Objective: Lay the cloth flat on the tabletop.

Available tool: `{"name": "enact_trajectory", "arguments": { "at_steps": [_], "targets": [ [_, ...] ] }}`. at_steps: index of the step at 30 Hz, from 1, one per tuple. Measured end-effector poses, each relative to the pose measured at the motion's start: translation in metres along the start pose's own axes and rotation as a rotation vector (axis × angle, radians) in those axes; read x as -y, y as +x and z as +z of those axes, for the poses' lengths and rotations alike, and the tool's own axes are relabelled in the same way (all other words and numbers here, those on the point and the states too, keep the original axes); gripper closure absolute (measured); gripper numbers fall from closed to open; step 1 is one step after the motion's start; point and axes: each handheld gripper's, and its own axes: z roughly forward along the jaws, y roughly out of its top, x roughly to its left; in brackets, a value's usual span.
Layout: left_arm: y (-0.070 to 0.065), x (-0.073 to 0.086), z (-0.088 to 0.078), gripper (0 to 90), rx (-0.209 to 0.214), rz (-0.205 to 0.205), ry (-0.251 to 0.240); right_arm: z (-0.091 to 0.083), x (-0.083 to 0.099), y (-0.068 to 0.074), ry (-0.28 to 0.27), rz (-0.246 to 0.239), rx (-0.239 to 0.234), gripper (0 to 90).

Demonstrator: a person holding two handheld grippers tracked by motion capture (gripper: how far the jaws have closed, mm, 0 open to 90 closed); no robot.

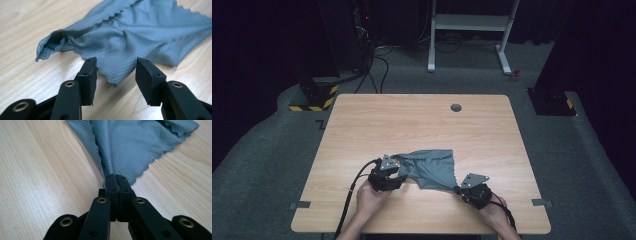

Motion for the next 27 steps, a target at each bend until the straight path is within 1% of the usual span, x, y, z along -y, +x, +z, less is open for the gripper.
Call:
{"name": "enact_trajectory", "arguments": {
  "at_steps": [1,2,3,4,5,7,9,10,13,14,15,16,19,21,23,24,25,26,27],
  "targets": [
    [-0.001,0.000,0.001,53.5,-0.001,0.011,0.004,0.000,0.001,-0.001,-0.005,0.004,0.001,86.4],
    [-0.002,0.000,0.002,55.1,0.000,0.016,0.008,0.000,0.001,-0.001,-0.011,0.013,0.009,80.1],
    [-0.002,0.000,0.003,57.7,0.004,0.021,0.013,-0.001,0.000,-0.002,-0.024,0.017,0.017,76.8],
    [-0.002,0.000,0.004,60.7,0.011,0.019,0.012,-0.002,-0.002,-0.002,-0.041,0.030,0.014,74.5],
    [-0.001,0.000,0.005,64.6,0.017,0.024,0.016,-0.003,-0.004,-0.002,-0.057,0.042,0.012,72.7],
    [0.001,-0.002,0.007,76.5,0.034,0.022,0.023,-0.001,-0.010,-0.001,-0.087,0.056,0.014,68.9],
    [0.002,-0.005,0.007,87.1,0.036,0.035,0.029,0.006,-0.015,0.000,-0.094,0.056,0.018,67.0],
    [0.002,-0.007,0.006,88.6,0.032,0.042,0.033,0.011,-0.016,0.000,-0.089,0.058,0.019,66.4],
    [0.000,-0.014,0.004,89.1,0.018,0.079,0.040,0.024,-0.017,-0.002,-0.075,0.079,0.021,65.1],
    [0.001,-0.017,0.003,89.1,0.017,0.081,0.038,0.026,-0.016,-0.002,-0.070,0.090,0.023,64.6],
    [0.002,-0.020,0.001,89.2,0.017,0.081,0.034,0.028,-0.015,-0.003,-0.081,0.094,0.021,64.4],
    [0.004,-0.024,0.000,89.1,0.021,0.075,0.022,0.028,-0.014,-0.003,-0.083,0.114,0.014,63.6],
    [0.012,-0.039,-0.003,89.0,0.035,0.045,-0.007,0.028,-0.011,-0.005,-0.101,0.116,0.009,61.8],
    [0.016,-0.051,-0.001,88.7,0.037,0.028,-0.014,0.028,-0.009,-0.005,-0.114,0.112,0.010,60.7],
    [0.018,-0.062,0.005,88.1,0.021,0.014,-0.010,0.028,-0.009,-0.005,-0.114,0.108,0.010,60.6],
    [0.018,-0.068,0.011,87.9,0.016,0.014,-0.005,0.028,-0.009,-0.005,-0.113,0.109,0.011,60.5],
    [0.017,-0.073,0.017,87.4,0.012,0.018,0.003,0.028,-0.009,-0.005,-0.114,0.108,0.010,60.5],
    [0.015,-0.077,0.027,86.3,-0.003,0.030,0.019,0.028,-0.009,-0.005,-0.111,0.110,0.009,60.5],
    [0.014,-0.079,0.033,84.4,-0.009,0.031,0.032,0.028,-0.009,-0.006,-0.111,0.111,0.009,60.5]
  ]
}}
